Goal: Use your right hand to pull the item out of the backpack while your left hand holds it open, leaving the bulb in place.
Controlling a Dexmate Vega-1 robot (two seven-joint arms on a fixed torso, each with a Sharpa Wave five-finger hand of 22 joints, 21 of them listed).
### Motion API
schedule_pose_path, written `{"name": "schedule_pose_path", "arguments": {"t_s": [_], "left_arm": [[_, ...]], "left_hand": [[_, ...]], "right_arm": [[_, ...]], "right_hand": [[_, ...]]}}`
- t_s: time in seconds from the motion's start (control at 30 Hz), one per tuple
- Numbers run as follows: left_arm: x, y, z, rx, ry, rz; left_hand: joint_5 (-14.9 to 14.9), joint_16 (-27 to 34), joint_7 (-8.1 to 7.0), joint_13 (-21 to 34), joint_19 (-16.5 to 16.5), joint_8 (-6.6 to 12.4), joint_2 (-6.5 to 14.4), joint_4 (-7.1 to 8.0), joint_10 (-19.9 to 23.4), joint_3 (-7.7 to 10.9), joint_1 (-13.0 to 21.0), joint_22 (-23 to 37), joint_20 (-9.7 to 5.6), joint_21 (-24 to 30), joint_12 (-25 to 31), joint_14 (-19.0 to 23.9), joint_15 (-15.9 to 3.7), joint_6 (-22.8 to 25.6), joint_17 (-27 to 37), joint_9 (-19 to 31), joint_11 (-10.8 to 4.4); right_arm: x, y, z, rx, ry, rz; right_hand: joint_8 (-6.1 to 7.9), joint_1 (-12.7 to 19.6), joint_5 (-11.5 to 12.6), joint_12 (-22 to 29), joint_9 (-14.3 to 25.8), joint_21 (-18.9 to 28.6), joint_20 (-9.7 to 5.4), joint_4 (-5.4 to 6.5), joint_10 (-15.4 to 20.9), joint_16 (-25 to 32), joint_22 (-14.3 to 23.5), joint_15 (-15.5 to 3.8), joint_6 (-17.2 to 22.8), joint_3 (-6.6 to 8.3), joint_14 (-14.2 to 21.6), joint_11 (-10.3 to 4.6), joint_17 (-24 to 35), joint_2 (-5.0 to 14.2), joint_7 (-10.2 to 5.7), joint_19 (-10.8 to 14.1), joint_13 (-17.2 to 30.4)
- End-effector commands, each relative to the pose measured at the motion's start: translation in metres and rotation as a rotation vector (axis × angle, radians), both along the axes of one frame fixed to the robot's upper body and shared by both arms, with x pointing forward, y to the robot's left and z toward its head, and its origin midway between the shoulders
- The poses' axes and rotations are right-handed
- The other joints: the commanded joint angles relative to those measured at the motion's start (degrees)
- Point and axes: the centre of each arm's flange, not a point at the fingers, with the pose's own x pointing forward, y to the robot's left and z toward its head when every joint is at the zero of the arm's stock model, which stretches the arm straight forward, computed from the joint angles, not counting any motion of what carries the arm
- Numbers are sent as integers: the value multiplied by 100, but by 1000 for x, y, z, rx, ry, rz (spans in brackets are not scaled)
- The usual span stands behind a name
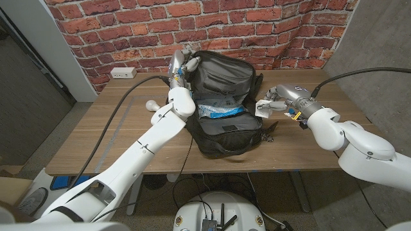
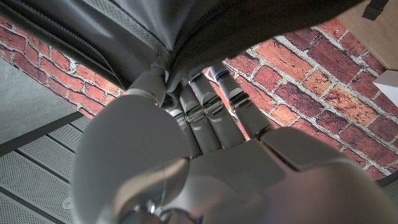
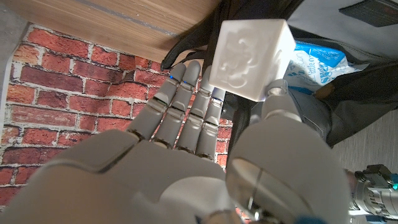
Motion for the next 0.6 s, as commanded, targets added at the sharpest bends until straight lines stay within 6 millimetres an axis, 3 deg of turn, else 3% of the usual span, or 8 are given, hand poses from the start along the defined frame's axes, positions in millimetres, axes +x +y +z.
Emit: {"name": "schedule_pose_path", "arguments": {"t_s": [0.03,0.6], "left_arm": [[-12,-1,-1,1,-8,14],[-31,0,-11,-14,7,39]], "left_hand": [[38,4,13,11,59,40,59,29,83,92,-3,23,-583,-7,51,7,-5,37,27,12,-35],[38,3,21,11,60,41,57,28,71,94,-4,23,-583,-10,46,5,-4,48,27,12,-37]], "right_arm": [[4,-15,0,-9,-21,-36],[12,-38,3,-32,-75,-103]], "right_hand": [[25,94,22,55,9,35,-413,19,176,-19,17,-792,48,12,56,-124,10,62,-6,55,22],[24,124,27,49,5,35,-418,10,171,-56,18,-807,46,23,73,-128,13,83,-17,61,15]]}}
